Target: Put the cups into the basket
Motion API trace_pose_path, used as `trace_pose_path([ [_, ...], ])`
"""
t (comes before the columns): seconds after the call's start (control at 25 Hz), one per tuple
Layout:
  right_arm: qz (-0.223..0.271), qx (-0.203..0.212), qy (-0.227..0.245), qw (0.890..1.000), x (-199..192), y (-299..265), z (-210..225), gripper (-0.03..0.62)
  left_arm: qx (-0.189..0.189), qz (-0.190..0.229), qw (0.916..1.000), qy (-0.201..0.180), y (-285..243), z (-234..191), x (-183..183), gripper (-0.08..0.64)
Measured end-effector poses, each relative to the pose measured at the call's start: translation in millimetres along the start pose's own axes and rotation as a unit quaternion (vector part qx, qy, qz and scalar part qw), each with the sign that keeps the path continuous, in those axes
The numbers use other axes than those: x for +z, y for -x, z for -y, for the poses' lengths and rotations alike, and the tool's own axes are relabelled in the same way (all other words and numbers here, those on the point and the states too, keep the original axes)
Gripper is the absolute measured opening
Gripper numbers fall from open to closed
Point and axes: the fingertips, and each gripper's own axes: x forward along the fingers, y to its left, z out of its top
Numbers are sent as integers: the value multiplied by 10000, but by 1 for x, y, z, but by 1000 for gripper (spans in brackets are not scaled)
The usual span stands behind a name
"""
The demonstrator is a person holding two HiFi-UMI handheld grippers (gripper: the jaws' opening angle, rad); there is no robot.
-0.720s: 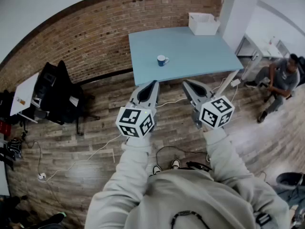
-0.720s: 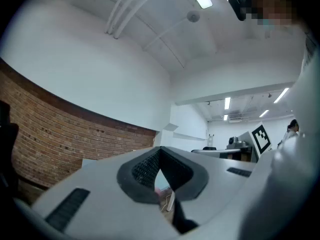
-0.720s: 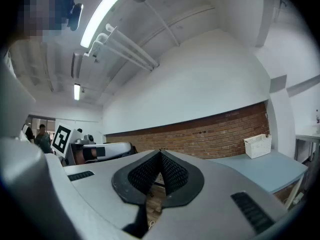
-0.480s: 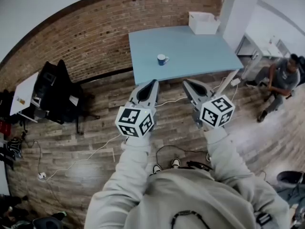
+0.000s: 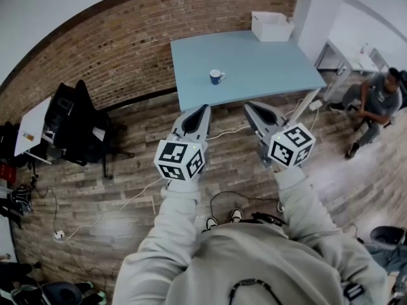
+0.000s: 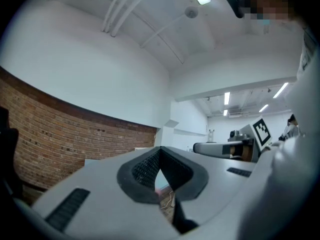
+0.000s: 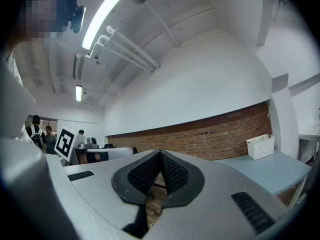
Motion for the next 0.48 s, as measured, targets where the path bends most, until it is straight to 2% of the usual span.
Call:
trace_pose_path([
  [0.16,72,186,-31,9998,6,5,5,9,86,-83,9999,117,-7,-3,-9,-5],
  [0.32,102,276,-82,9995,15,21,35,9,76,-61,9999,104,-38,11,-9,-3],
  [0.48,127,410,-198,9989,6,23,59,9,206,1,9998,-61,-58,9,-9,-3],
])
